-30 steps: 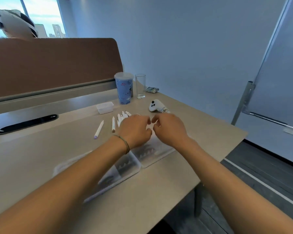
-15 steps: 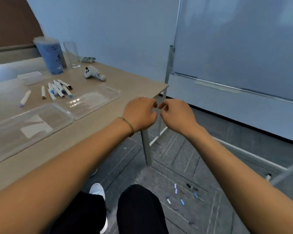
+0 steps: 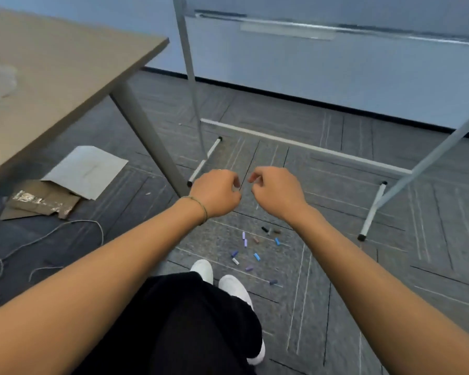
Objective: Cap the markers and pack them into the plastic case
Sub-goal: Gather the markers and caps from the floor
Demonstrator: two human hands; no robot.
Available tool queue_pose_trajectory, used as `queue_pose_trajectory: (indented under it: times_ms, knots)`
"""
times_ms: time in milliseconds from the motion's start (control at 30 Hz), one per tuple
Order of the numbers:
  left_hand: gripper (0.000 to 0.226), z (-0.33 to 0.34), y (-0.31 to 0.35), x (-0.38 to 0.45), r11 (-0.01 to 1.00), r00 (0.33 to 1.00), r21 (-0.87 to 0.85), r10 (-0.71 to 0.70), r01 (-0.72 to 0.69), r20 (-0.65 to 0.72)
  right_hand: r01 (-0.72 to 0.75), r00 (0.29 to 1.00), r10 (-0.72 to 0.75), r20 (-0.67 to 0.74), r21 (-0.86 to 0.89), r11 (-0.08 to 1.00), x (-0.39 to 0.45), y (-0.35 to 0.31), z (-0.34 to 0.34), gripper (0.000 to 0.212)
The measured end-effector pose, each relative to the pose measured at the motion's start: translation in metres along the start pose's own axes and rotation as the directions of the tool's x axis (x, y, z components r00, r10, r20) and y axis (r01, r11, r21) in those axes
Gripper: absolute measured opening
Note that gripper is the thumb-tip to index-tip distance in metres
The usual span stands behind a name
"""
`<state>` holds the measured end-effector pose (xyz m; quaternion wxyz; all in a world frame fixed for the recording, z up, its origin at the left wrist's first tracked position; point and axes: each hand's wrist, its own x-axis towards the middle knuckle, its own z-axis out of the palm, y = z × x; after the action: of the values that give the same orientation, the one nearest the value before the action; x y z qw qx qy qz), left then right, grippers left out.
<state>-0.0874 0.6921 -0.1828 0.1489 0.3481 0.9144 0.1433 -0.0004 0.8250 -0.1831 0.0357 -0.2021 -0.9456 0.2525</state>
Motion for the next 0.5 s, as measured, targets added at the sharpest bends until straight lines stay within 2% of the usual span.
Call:
queue_pose_trajectory:
  times_ms: [233, 400, 500]
  knots:
    - [0.021, 0.132, -0.062, 0.072, 0.997, 0.97, -0.017, -0.075, 0.081, 0.233, -0.152, 0.97, 0.15, 0.193, -0.003, 0.988, 0.043, 0.088, 0.124, 0.026]
    - [0.02, 0.236, -0.116, 0.115, 0.99, 0.902, 0.091, -0.137, 0.109, 0.41, -0.263, 0.899, 0.256, 0.356, -0.028, 0.964, 0.069, 0.147, 0.215, 0.022]
    - [0.022, 0.292, -0.14, 0.132, 0.982, 0.868, 0.139, -0.175, 0.124, 0.464, -0.299, 0.857, 0.296, 0.422, -0.061, 0.952, 0.081, 0.179, 0.261, 0.024]
